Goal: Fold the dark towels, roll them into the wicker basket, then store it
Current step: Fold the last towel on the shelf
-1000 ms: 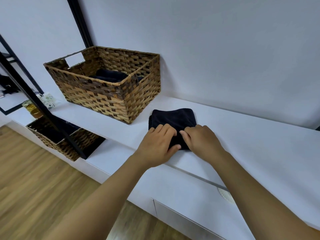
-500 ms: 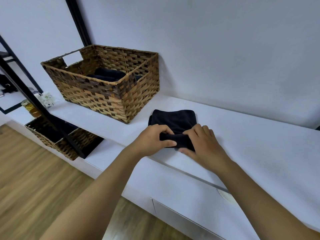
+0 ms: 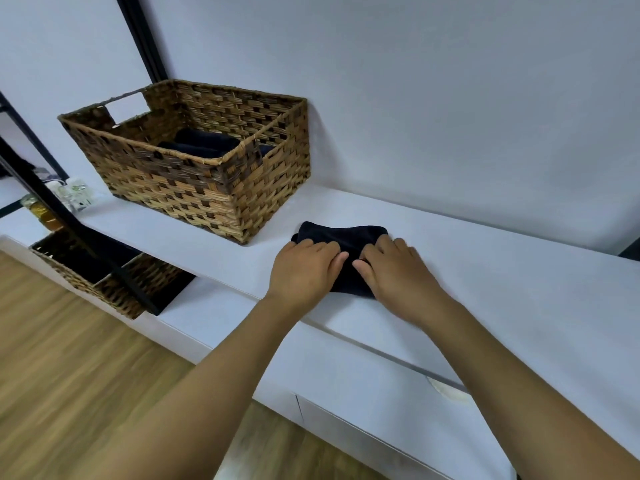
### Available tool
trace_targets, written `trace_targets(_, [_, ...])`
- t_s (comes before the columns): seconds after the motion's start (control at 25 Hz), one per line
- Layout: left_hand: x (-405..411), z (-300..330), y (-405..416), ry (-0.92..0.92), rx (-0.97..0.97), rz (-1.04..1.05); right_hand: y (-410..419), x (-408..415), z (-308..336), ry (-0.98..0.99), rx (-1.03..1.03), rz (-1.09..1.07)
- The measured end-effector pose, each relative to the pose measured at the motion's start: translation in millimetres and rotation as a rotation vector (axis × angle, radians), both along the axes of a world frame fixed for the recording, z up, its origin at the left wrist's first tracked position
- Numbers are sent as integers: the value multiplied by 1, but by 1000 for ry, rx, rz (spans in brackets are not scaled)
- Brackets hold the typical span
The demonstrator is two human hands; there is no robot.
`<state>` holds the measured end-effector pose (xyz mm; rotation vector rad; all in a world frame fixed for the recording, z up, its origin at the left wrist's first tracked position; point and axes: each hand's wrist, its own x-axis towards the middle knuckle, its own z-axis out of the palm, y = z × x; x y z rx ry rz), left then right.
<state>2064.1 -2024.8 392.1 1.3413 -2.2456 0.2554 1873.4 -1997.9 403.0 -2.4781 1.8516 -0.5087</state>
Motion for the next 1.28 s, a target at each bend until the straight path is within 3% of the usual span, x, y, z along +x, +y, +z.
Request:
trace_targets(0.08, [-5,11,-9,20,226,46,6,10,-13,178,-261,-20])
trace_targets(0.2, [-6,16,-22,87,436,78,2,14,-24,148,-319,-61])
trace_targets(0.28, [-3,11,-17,138,367,54,-7,10,-18,36,-252,-46])
trace_targets(0.4, [7,-13,3,165,57,-69,-14,7,-8,-195,-34,-60])
trace_targets(0.48, [18,-21,11,98,28,-157,-23,2,2,-383,164,-93])
trace_targets(0.56, [26,-16,10,55,124,-175,-28,1,9,-476,315,-105])
trace_targets(0.64, [31,-7,5,68,236,-173,-27,6,7,-419,315,-123])
trace_targets(0.72, [38,6,-3,105,408,-190,-15,14,-7,-209,32,-116])
trace_targets(0.8, [45,27,-17,206,711,-202,2,19,-20,6,-193,-68])
trace_targets(0.88, [49,45,-29,233,938,-188,12,19,-27,119,-193,-50])
trace_targets(0.96, [49,48,-34,204,998,-164,12,19,-22,128,-61,-55])
trace_targets(1.08, [45,33,-29,355,882,-208,6,14,1,-85,133,-37])
trace_targets(1.12, [46,23,-23,378,747,-245,4,13,10,-218,221,-41])
trace_targets(1.2, [56,-2,-13,258,353,-302,0,12,25,-435,412,-87])
trace_targets(1.28, [64,-18,-10,165,133,-340,-4,13,33,-504,530,-114])
